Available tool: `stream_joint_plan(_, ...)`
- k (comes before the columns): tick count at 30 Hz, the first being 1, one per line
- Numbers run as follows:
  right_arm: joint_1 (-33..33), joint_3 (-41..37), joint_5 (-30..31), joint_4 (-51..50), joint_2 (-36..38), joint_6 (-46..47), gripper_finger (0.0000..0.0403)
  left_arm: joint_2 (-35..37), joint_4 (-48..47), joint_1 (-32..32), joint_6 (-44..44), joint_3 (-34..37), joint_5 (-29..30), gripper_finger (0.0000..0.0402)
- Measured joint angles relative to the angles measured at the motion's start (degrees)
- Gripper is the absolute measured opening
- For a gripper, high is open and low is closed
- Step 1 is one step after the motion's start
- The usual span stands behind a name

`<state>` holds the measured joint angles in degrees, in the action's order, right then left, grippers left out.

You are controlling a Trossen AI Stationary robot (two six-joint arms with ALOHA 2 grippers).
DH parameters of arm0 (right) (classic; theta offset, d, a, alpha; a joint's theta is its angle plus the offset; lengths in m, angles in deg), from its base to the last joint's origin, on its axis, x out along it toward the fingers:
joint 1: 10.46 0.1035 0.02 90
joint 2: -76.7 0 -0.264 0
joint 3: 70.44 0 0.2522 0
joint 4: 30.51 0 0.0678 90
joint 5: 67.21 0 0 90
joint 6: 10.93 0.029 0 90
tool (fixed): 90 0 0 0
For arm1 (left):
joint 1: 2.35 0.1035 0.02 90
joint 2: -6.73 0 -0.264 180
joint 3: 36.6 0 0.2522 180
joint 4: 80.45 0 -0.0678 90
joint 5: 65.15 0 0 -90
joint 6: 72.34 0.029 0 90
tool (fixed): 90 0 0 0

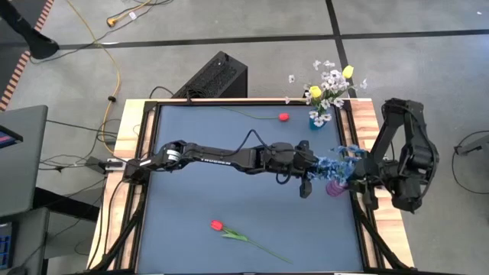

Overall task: Sort flowers into vase by color
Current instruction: Put the blue flowers into the violet vase

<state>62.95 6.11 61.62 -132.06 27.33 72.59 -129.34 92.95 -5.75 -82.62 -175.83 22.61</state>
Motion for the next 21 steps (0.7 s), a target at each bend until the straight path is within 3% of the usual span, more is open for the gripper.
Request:
stream_joint_plan(9,0.0,3.6,-7.2,0.7,0.0,3.9,0.0168,0.0,-0.4,0.0,0.2,0.0,0.1,0.0)
stream_joint_plan(15,0.0,3.9,-14.9,10.5,-0.5,7.2,0.0168,0.0,-0.4,0.0,0.1,0.0,0.0,0.0)
stream_joint_plan(21,0.1,3.9,-16.7,15.9,-4.2,11.3,0.0168,0.0,-1.3,0.0,0.8,0.0,-0.1,0.0)
